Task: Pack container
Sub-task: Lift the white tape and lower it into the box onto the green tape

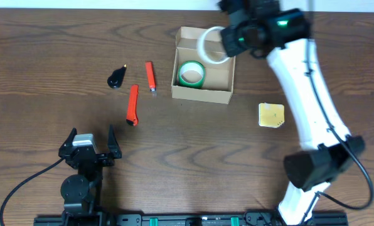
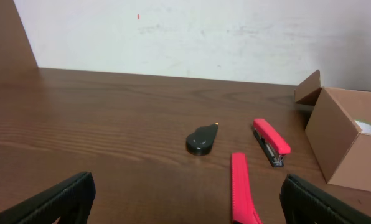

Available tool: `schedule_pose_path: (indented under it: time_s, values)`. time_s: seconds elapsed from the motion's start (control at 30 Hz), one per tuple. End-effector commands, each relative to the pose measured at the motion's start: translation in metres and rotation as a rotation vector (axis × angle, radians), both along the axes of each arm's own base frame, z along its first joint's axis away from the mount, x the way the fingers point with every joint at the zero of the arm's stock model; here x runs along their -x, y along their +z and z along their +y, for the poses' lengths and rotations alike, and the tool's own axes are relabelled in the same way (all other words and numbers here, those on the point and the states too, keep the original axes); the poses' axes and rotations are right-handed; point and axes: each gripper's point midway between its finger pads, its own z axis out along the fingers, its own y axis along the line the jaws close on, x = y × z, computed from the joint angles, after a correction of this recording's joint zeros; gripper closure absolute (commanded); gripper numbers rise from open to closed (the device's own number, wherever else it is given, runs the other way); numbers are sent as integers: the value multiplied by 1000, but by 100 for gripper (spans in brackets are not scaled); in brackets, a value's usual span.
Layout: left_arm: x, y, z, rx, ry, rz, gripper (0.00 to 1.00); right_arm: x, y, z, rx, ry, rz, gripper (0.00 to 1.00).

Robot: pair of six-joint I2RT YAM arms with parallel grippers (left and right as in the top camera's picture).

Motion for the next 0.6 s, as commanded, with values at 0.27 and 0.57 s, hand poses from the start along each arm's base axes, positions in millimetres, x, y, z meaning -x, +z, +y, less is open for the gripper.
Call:
schedule_pose_path:
  time_s: [0.27,0.57]
  values:
    - [2,-17,2,-8,10,55,4,-34,-87,34,177,63,25,99]
    - [2,-17,2,-8,10,55,4,-43,-133,38,198,63,84,99]
